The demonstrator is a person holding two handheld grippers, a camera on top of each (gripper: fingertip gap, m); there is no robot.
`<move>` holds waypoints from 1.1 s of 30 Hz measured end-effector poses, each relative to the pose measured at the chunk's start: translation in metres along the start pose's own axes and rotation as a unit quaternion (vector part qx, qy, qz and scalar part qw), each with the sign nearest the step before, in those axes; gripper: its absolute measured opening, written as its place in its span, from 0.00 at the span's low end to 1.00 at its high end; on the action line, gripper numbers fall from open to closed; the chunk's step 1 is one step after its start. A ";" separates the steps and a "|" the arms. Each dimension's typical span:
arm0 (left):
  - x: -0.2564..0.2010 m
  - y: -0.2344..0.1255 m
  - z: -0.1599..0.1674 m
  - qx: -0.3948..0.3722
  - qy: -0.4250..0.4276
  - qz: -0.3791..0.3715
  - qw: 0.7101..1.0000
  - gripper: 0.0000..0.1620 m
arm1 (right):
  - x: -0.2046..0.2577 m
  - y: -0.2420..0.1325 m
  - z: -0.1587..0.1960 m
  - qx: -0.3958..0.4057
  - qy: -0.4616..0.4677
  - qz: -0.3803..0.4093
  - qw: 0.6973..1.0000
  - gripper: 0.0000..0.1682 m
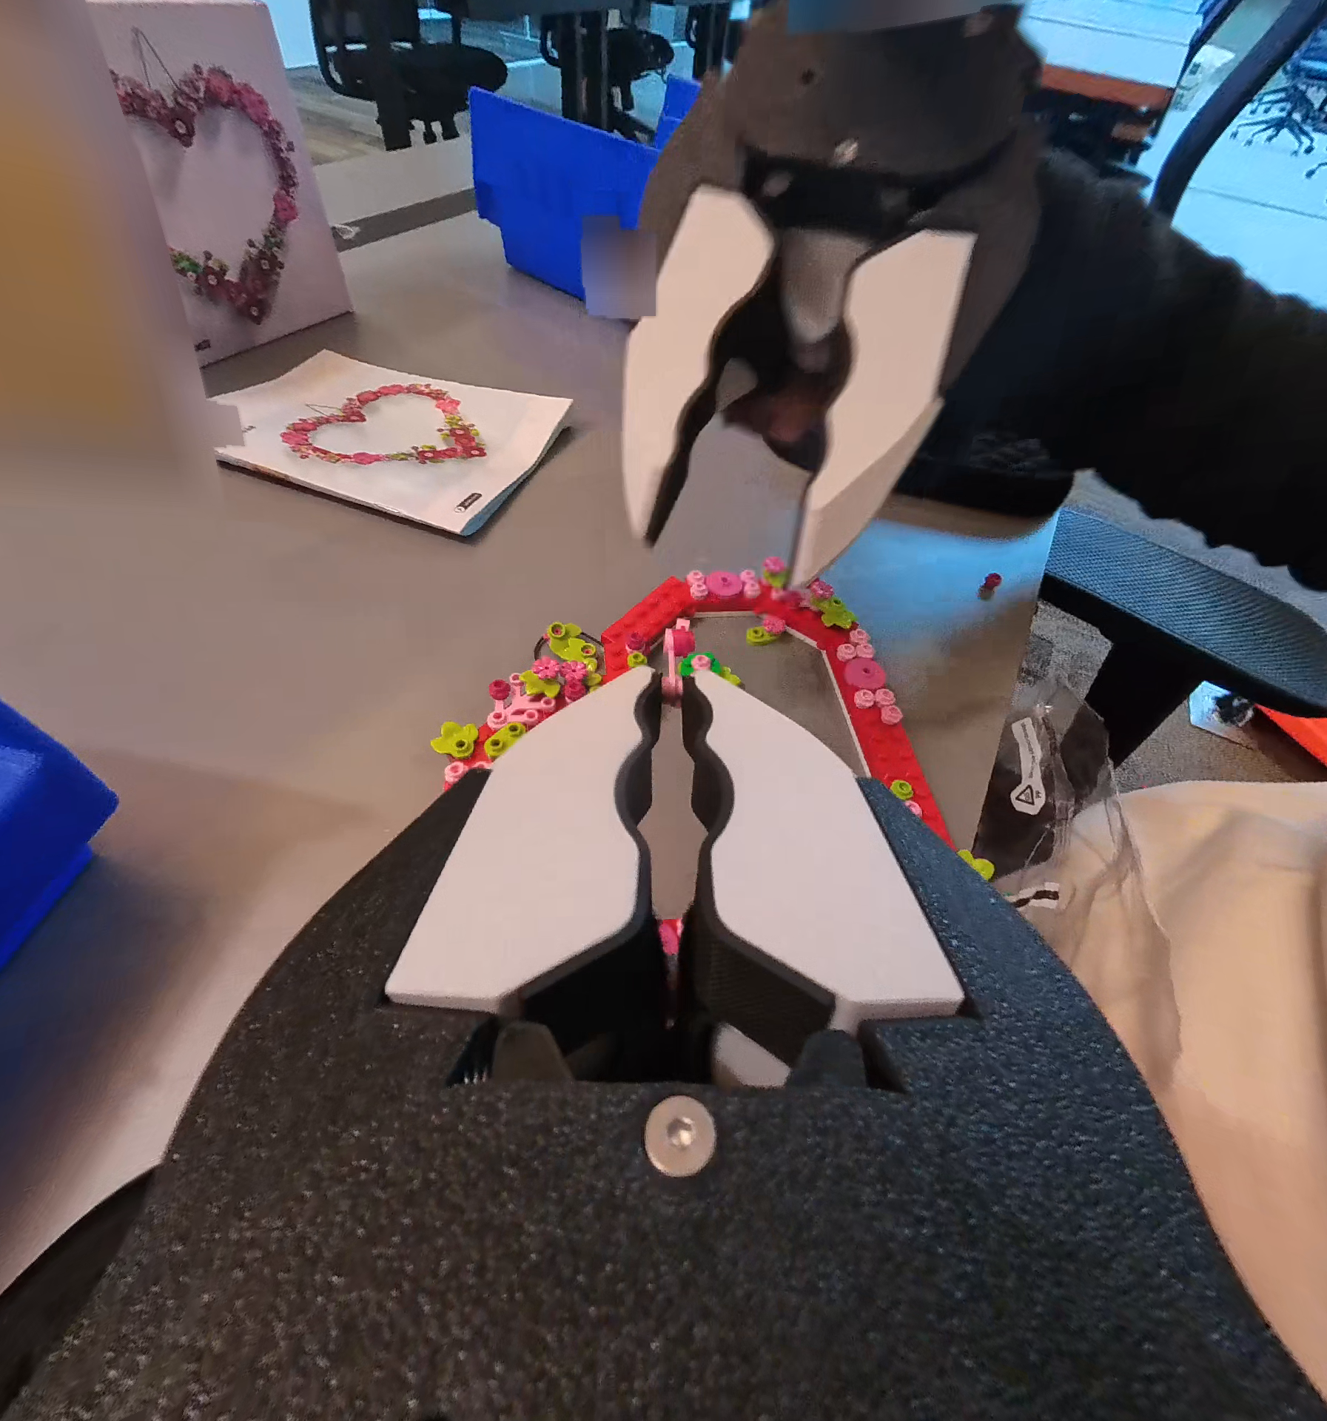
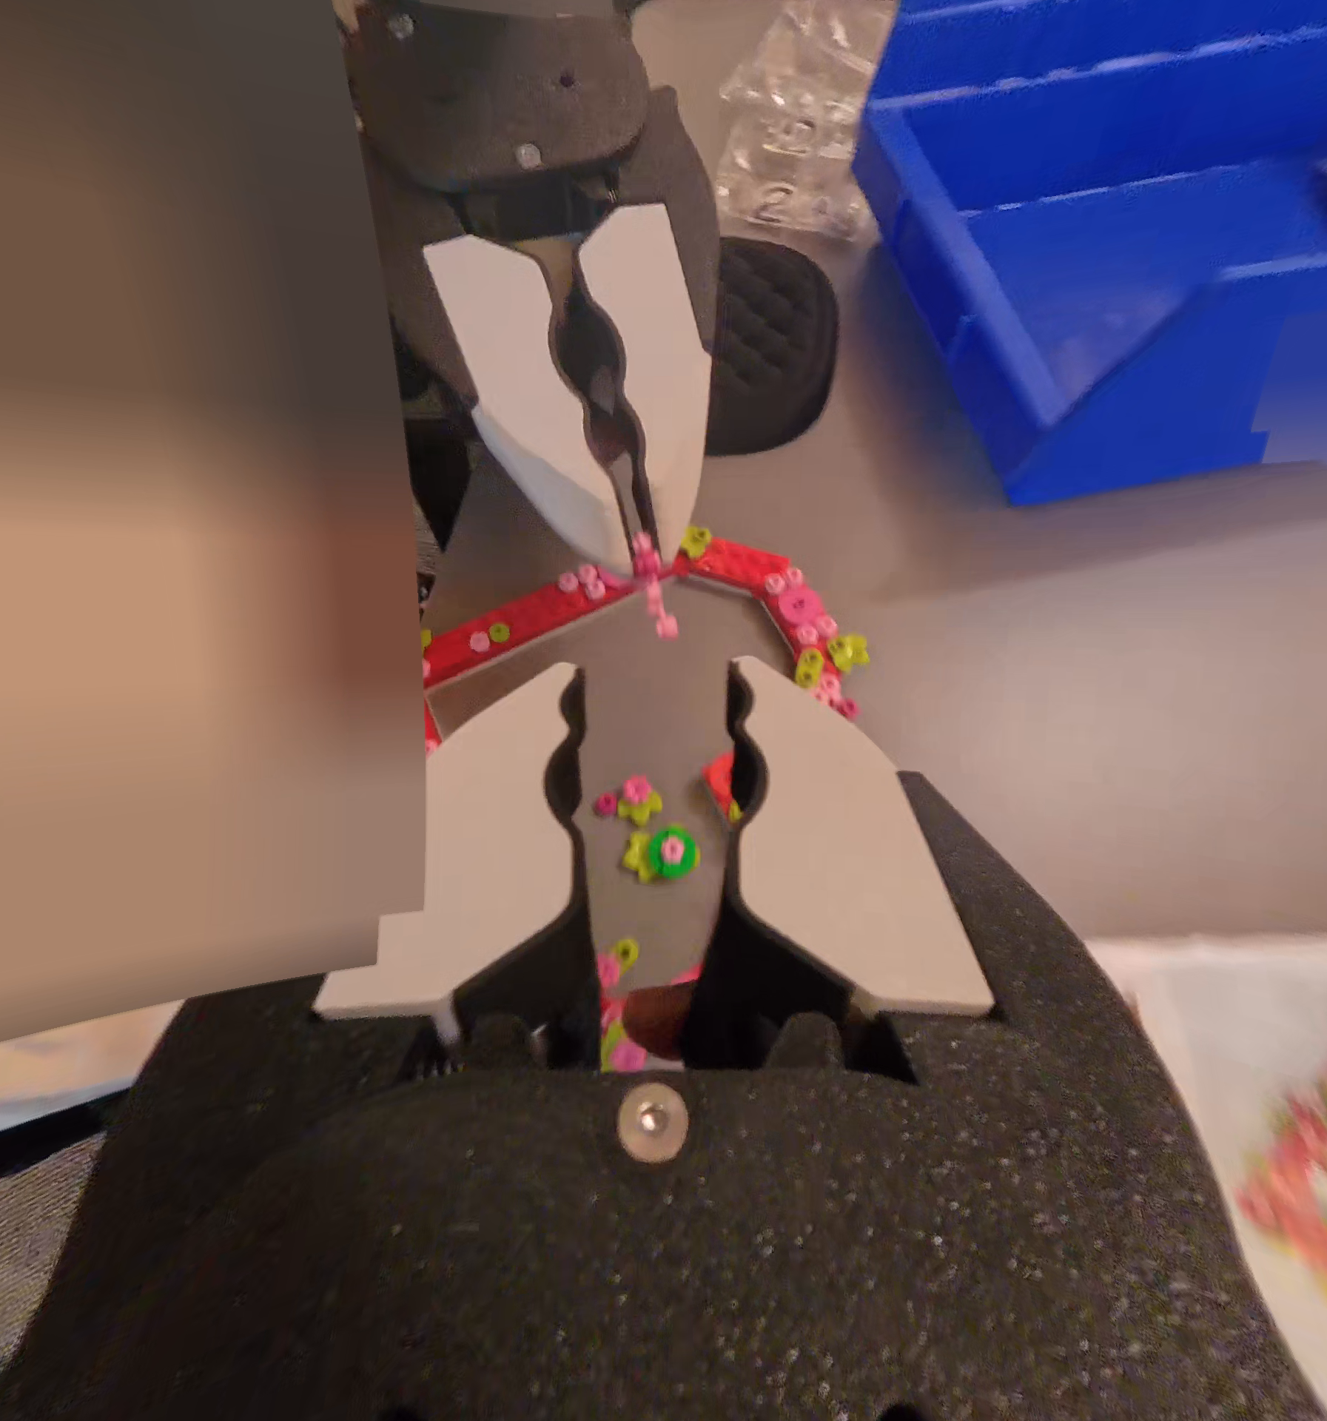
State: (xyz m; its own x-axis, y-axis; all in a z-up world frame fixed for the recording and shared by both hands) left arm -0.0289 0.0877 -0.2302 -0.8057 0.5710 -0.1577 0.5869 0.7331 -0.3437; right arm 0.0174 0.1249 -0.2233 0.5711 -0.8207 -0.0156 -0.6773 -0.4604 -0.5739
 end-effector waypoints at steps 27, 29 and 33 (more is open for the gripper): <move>0.001 -0.008 -0.002 -0.004 0.023 -0.013 1.000 0.03 | 0.116 -0.063 0.111 0.206 0.048 0.085 0.974 0.04; 0.001 -0.007 -0.002 -0.006 0.023 -0.013 1.000 0.03 | 0.117 -0.042 0.072 0.112 0.019 0.077 0.990 0.04; -0.002 -0.007 -0.003 -0.008 0.030 -0.010 0.999 0.03 | 0.117 0.004 0.014 0.012 -0.033 0.062 0.997 0.04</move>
State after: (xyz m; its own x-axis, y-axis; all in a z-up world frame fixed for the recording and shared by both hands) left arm -0.0308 0.0827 -0.2249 -0.8112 0.5770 -0.0949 0.5723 0.7503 -0.3310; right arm 0.0883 0.0314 -0.2388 0.5130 -0.8466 -0.1414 -0.7342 -0.3475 -0.5832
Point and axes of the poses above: each gripper's, where its closed fingertips meet, y out along the fingers, z out of its underside, x = y × z across the jaws, the point moved 2 cm from there along -y, back along the fingers, and after that the axes turned 4 degrees about -y, right-handed, at the moved point
